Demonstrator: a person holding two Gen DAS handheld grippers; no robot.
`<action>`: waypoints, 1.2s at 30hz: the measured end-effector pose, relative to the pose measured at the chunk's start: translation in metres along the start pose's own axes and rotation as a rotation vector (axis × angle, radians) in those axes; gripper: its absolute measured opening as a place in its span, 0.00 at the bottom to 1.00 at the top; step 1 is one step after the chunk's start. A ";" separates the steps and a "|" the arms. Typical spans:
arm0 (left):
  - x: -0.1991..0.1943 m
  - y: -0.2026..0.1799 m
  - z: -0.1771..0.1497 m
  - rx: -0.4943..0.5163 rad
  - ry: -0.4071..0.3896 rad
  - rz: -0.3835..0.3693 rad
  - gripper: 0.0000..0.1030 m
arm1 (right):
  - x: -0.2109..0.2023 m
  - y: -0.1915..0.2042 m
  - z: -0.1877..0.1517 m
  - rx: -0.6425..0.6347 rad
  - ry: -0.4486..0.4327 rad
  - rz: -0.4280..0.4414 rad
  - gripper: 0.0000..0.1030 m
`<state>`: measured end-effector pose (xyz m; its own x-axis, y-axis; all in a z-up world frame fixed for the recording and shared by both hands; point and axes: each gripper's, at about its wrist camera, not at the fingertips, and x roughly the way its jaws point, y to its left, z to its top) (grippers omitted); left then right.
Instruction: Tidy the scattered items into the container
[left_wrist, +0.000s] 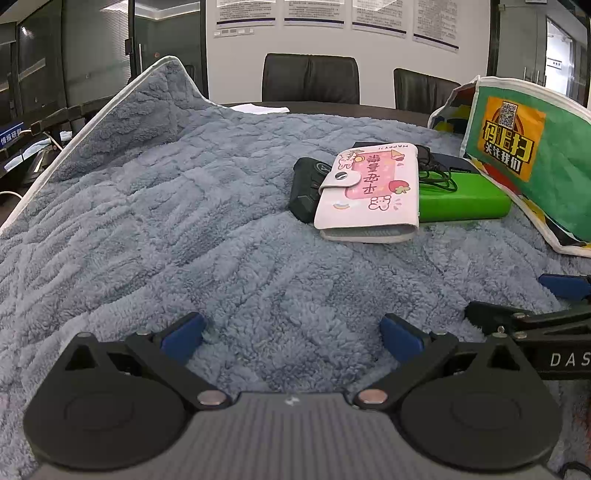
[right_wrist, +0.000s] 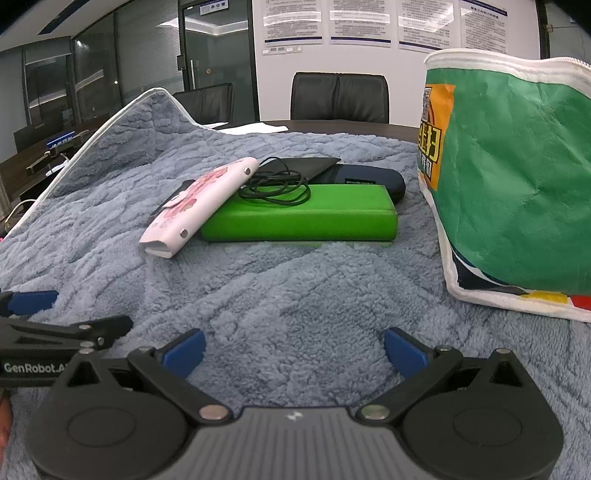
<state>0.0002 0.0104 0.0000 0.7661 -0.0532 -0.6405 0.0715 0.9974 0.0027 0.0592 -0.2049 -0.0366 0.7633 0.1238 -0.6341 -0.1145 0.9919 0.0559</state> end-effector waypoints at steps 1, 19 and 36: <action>0.000 0.000 0.000 0.000 -0.001 0.000 1.00 | 0.000 0.000 0.000 0.000 -0.001 0.001 1.00; -0.003 -0.005 0.003 0.016 -0.027 0.009 1.00 | -0.007 -0.004 -0.001 0.033 -0.030 0.021 1.00; 0.030 -0.052 0.037 0.299 -0.162 -0.049 0.59 | -0.018 -0.037 -0.004 0.233 -0.113 0.070 0.99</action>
<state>0.0426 -0.0453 0.0092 0.8471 -0.1316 -0.5148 0.2764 0.9366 0.2155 0.0468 -0.2435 -0.0307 0.8265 0.1816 -0.5329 -0.0296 0.9592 0.2810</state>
